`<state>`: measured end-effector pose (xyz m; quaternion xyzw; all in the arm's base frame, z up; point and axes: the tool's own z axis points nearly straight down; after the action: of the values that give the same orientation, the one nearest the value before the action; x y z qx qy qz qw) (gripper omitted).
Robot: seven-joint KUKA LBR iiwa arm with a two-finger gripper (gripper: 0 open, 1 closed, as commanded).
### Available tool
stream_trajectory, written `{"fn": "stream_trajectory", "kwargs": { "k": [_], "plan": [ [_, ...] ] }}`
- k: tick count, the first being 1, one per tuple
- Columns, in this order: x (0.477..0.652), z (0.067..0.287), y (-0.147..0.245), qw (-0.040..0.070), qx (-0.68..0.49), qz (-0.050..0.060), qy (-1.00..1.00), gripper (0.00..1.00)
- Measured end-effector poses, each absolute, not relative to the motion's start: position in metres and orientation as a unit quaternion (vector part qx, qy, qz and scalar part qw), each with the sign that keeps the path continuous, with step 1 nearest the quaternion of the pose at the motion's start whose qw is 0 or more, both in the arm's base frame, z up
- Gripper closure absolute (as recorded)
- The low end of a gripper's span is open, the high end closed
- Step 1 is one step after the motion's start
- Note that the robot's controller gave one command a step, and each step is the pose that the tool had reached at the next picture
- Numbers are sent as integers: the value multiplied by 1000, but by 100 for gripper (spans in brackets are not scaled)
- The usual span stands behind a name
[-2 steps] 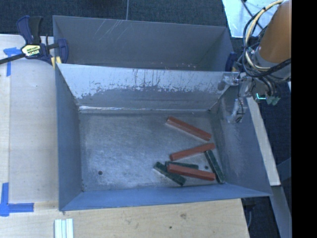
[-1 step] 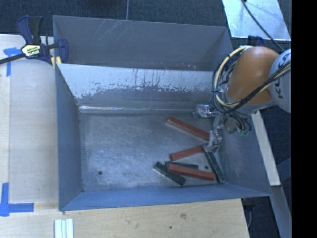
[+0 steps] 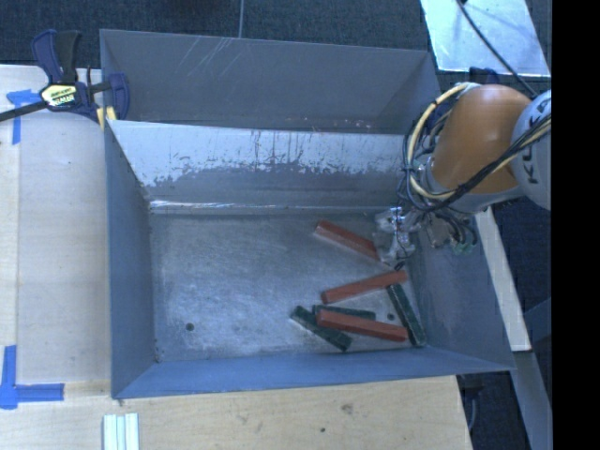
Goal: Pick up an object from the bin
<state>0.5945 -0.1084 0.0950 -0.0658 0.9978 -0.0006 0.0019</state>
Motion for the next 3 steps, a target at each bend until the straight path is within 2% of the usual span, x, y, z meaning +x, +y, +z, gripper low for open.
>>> {"fn": "stream_trajectory", "kwargs": {
  "k": [1,2,3],
  "plan": [
    [595,95,-108,2,-66,-1,998,0],
    [590,70,-74,0,-96,-1,995,0],
    [592,73,-75,4,-94,-1,996,100]
  ]
}}
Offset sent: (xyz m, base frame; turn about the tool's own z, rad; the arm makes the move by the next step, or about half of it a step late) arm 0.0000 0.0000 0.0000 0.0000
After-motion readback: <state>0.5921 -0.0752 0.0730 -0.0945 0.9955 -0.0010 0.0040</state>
